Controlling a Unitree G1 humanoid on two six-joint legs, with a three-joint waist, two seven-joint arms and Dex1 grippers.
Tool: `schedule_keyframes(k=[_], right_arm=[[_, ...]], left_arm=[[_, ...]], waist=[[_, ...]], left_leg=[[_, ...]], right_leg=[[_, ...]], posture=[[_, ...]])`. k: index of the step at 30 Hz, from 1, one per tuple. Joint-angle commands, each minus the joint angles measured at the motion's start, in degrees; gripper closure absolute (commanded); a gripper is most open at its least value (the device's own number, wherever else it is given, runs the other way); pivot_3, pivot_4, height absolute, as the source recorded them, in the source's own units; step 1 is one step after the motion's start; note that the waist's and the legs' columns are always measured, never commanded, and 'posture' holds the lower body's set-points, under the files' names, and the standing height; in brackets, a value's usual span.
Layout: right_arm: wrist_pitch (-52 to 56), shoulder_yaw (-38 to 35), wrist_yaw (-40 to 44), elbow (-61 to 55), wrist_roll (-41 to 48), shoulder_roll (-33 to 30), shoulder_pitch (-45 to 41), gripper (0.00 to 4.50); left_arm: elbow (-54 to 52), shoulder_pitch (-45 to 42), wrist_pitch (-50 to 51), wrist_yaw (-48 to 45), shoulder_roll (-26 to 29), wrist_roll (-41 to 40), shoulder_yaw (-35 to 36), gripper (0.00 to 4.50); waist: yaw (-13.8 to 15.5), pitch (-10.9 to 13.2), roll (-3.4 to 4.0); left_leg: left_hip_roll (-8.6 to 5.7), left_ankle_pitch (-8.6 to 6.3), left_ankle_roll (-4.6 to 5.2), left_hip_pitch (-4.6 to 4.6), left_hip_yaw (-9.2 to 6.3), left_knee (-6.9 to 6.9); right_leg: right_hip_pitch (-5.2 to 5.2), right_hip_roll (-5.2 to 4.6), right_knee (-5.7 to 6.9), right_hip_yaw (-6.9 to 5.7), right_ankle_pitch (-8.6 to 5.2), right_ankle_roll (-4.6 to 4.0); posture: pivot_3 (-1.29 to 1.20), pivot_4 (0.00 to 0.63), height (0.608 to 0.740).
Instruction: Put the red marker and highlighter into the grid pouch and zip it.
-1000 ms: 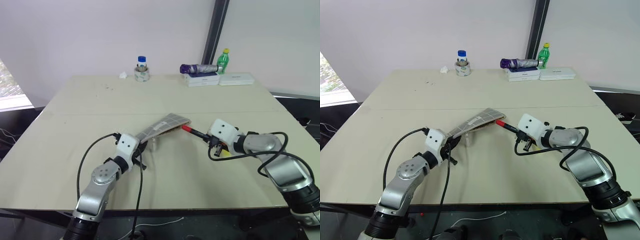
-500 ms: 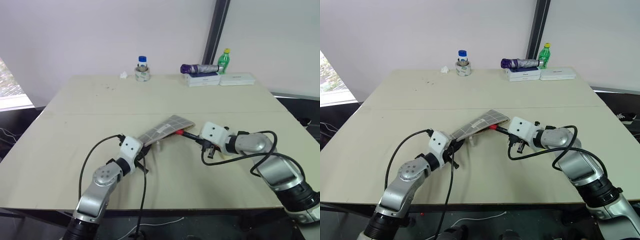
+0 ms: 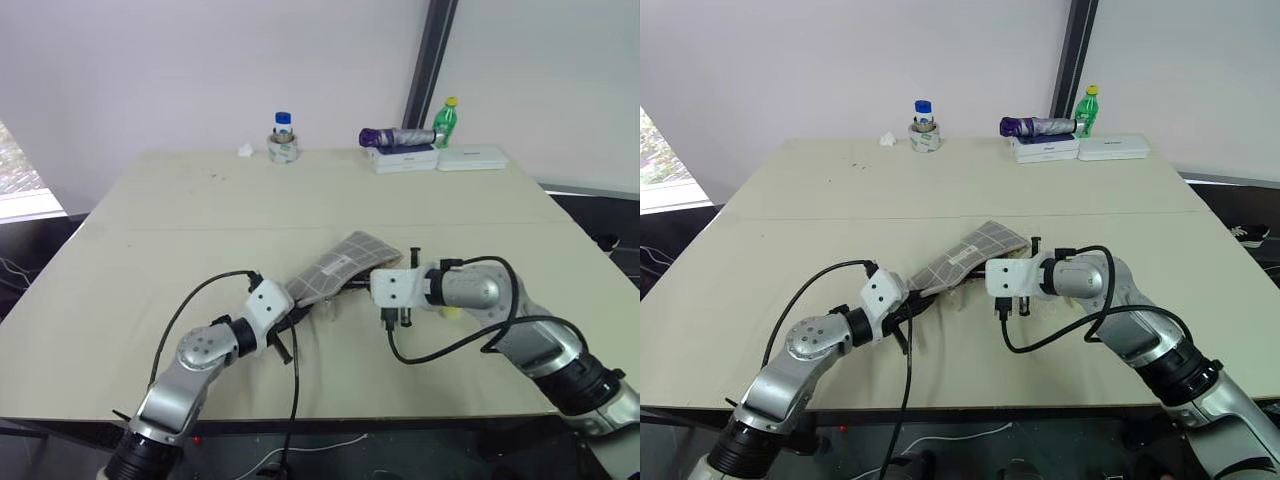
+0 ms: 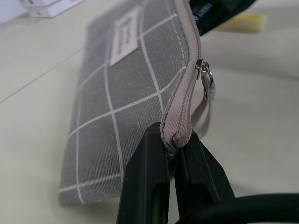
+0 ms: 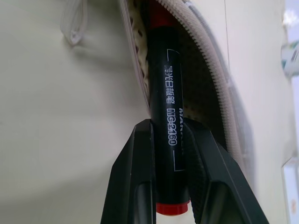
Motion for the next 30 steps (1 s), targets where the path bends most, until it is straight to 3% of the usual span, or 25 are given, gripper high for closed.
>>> schedule_keyframes(k=[1, 7, 18, 26, 30], right_arm=[[-1.0, -1.8, 0.9, -0.9, 0.2, 1.2, -1.9, 3.68], [1.3, -8.1, 0.6, -2.0, 2.9, 0.9, -2.0, 0.66], [22.5, -24.5, 3.3, -1.0, 16.5, -2.4, 6.4, 0.66], [42.2, -29.6, -5.8, 4.3, 21.4, 3.5, 9.5, 0.66], [45.1, -29.7, -10.6, 6.9, 21.2, 4.9, 10.4, 0.66]], left_arm=[[-2.6, -0.4, -1.0, -2.0, 0.6, -1.6, 0.1, 4.5], [-1.6, -1.0, 0.7, 0.9, -1.0, -3.0, 3.3, 4.5], [-1.5, -4.4, 9.4, 6.2, -7.8, -11.9, 9.4, 4.5], [0.1, -5.0, 8.4, 5.6, -5.5, -9.5, 7.2, 4.5], [0.9, -5.2, 6.6, 6.1, -5.3, -7.8, 5.8, 4.5]], waist=[[0.0, 0.0, 0.0], [0.1, 0.0, 0.0], [0.1, 0.0, -0.02], [0.1, 0.0, -0.01], [0.1, 0.0, -0.01]], left_leg=[[0.0, 0.0, 0.0, 0.0, -0.02, 0.0], [-0.01, 0.0, 0.0, 0.0, -0.22, 0.01], [-0.03, 0.0, 0.01, -0.01, -0.26, 0.03], [-0.02, 0.0, 0.01, 0.01, -0.22, 0.04], [-0.03, 0.0, 0.01, 0.0, -0.13, 0.04]], right_leg=[[0.0, 0.0, 0.0, 0.0, 0.0, 0.0], [0.01, -0.01, 0.0, 0.01, 0.0, 0.0], [0.05, -0.01, -0.01, -0.04, 0.0, 0.0], [0.07, 0.01, 0.0, -0.02, 0.01, -0.01], [0.07, -0.01, 0.0, -0.02, 0.01, -0.01]], posture=[[0.0, 0.15, 0.74], [0.0, 0.15, 0.74], [0.0, 0.15, 0.74], [0.0, 0.15, 0.74], [0.0, 0.15, 0.74]])
